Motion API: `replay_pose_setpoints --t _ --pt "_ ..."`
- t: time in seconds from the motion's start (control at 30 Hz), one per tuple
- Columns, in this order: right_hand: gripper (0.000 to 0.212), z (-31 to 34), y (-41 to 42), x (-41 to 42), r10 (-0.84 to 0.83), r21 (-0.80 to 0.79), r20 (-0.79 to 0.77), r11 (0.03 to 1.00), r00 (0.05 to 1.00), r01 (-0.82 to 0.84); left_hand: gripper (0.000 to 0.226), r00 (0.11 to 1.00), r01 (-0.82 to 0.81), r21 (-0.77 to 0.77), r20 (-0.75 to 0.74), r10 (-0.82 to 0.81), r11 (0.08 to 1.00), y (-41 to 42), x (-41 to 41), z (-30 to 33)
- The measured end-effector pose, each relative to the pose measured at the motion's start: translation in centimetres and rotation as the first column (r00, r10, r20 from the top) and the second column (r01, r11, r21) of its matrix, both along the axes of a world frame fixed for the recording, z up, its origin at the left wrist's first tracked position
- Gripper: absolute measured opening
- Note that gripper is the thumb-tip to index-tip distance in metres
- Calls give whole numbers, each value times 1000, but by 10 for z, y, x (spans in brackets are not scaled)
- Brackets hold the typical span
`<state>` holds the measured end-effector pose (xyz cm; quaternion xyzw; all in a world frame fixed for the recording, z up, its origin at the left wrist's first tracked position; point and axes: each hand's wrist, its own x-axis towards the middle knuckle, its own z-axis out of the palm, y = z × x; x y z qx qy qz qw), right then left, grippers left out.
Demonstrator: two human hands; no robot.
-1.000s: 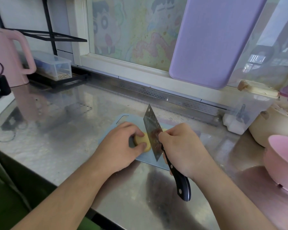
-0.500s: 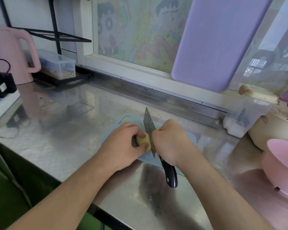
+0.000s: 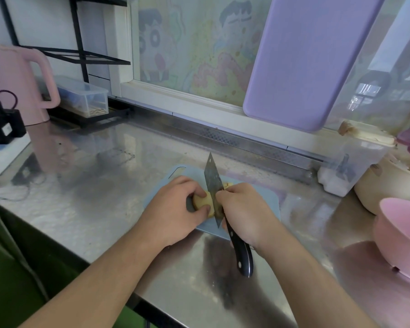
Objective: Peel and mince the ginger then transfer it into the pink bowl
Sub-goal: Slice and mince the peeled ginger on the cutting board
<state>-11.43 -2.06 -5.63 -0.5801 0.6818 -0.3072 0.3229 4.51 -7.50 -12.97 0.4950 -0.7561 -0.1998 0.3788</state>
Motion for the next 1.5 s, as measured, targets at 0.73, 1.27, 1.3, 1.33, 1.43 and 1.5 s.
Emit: replay_pose_setpoints --t 0.73,1.27,1.3,1.33,1.43,1.5 --pt "32 19 16 -14 -5 -28 195 1000 981 10 29 999 -31 33 -34 33 999 2 3 1" --pt "35 1 16 11 12 -143 -231 989 973 -46 16 999 -50 -53 3 50 997 -1 1 -1" --pt "37 0 17 15 22 -152 -281 986 960 -67 15 999 -50 -60 6 50 997 -1 1 0" --pt "38 0 17 18 24 -157 -311 985 950 -76 16 999 -48 -65 11 49 997 -1 1 0" --pt "38 4 11 20 25 -137 -325 988 945 -74 15 999 -42 -63 13 43 997 -1 0 1" --pt "33 7 5 19 30 -106 -308 992 951 -66 14 999 -47 -49 3 47 998 -1 1 2"
